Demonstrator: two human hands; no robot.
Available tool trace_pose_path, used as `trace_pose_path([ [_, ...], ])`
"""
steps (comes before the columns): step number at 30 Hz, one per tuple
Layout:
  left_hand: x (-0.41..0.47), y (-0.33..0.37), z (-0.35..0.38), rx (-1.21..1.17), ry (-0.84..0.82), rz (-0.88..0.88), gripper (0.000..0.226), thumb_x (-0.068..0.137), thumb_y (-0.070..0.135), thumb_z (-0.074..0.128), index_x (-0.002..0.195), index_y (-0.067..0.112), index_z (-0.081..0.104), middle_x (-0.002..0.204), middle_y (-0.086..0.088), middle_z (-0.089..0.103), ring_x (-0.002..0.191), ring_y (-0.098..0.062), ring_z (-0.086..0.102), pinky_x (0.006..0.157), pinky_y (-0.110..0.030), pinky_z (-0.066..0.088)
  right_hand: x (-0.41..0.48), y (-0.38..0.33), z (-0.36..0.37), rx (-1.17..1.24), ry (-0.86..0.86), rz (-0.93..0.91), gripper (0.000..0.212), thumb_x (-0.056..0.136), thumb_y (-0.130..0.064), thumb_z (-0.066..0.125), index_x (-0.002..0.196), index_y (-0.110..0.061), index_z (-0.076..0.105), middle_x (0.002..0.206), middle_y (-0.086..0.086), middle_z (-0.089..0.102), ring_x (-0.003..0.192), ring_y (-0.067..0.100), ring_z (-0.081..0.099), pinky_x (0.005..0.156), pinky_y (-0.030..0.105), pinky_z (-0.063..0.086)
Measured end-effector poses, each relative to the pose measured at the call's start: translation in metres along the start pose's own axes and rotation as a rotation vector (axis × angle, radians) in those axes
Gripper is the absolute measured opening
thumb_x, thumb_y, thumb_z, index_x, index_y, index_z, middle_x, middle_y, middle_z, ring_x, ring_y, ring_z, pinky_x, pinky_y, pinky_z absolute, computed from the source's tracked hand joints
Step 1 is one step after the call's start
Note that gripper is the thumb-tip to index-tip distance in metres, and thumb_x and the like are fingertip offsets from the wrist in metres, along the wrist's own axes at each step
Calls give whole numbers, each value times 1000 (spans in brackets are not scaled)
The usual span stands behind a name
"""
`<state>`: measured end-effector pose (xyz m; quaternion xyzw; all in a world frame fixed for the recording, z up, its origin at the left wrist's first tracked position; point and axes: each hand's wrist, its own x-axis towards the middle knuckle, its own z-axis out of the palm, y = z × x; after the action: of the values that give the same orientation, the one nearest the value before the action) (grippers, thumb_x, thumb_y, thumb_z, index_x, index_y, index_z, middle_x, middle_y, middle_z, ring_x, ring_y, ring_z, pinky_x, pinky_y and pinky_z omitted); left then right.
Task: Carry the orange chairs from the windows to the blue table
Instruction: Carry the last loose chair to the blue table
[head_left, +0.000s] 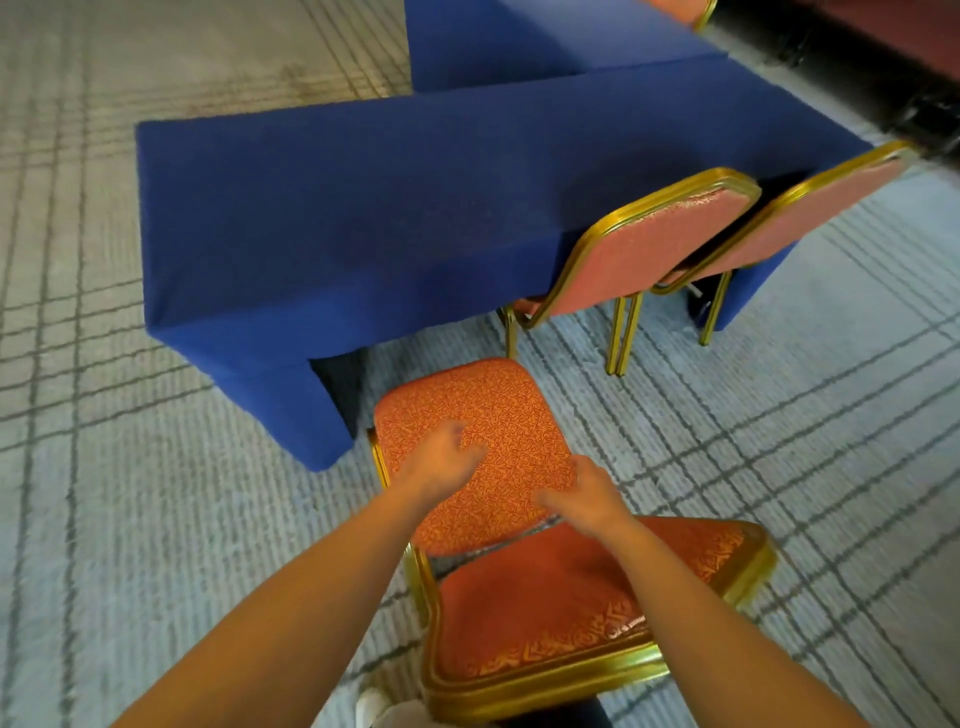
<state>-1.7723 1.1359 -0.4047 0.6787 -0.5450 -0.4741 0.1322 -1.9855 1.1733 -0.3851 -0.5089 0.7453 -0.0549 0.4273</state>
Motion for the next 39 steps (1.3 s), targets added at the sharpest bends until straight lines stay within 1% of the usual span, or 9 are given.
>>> trace_pose_path([
  [2, -6, 1, 7, -37, 17, -27, 66, 86, 49, 57, 141, 18, 39, 123, -7, 57, 99, -26, 64, 87, -46, 53, 6, 6, -5, -50, -39, -45, 92, 78, -43, 78, 151, -9, 33, 155, 13, 37, 140, 30, 38, 112, 45, 35],
  [7, -8, 1, 31, -116, 110, -130, 66, 90, 46, 58, 142, 12, 39, 133, -13, 53, 103, -29, 62, 88, -41, 52, 38, 21, -18, -191, -174, -83, 98, 81, -43, 77, 155, -8, 23, 160, 15, 25, 145, 31, 29, 114, 42, 32],
  [11, -18, -2, 57, -212, 207, -331, 61, 91, 34, 59, 141, 5, 38, 97, -6, 61, 75, -16, 60, 72, -30, 48, 66, 35, -35, -363, -291, -162, 93, 84, -42, 74, 152, -4, 24, 157, 18, 31, 141, 31, 35, 111, 36, 34],
  [14, -33, -2, 72, -169, 224, -474, 61, 91, 36, 58, 141, 7, 38, 121, -14, 59, 101, -25, 61, 91, -34, 47, 80, 46, -48, -424, -389, -208, 95, 84, -39, 74, 155, -6, 21, 159, 17, 27, 144, 32, 30, 114, 38, 31],
  [16, -47, -3, 78, -106, 191, -512, 62, 92, 40, 56, 142, 9, 39, 139, -14, 50, 118, -29, 55, 99, -38, 43, 87, 53, -54, -402, -430, -212, 87, 84, -34, 75, 151, -5, 28, 153, 17, 39, 138, 32, 40, 111, 37, 35],
  [18, -57, -5, 84, -31, 148, -551, 63, 92, 45, 54, 141, 9, 40, 139, -13, 51, 122, -29, 52, 98, -35, 41, 90, 64, -59, -457, -468, -181, 79, 85, -35, 73, 149, -10, 34, 146, 16, 48, 131, 32, 49, 106, 39, 41],
  [26, -60, -25, 101, 135, -49, -700, 57, 92, 39, 54, 138, 7, 43, 139, -18, 50, 124, -33, 49, 98, -36, 39, 110, 106, -68, -687, -575, 44, 76, 88, -53, 61, 148, -13, 39, 150, 16, 43, 130, 34, 48, 102, 37, 42],
  [35, -53, -39, 104, 236, -285, -835, 78, 89, 61, 48, 146, 10, 36, 149, -16, 39, 133, -32, 42, 108, -41, 34, 125, 118, -66, -487, -709, 302, 75, 88, -62, 57, 141, -10, 50, 134, 19, 57, 112, 34, 61, 88, 35, 49],
  [39, -51, -38, 88, 42, -438, -1009, 93, 83, 77, 38, 146, 8, 35, 144, -16, 45, 127, -34, 47, 92, -39, 37, 131, 106, -72, -509, -715, 342, 80, 88, -65, 54, 144, -10, 46, 137, 18, 54, 115, 35, 59, 97, 40, 48],
])
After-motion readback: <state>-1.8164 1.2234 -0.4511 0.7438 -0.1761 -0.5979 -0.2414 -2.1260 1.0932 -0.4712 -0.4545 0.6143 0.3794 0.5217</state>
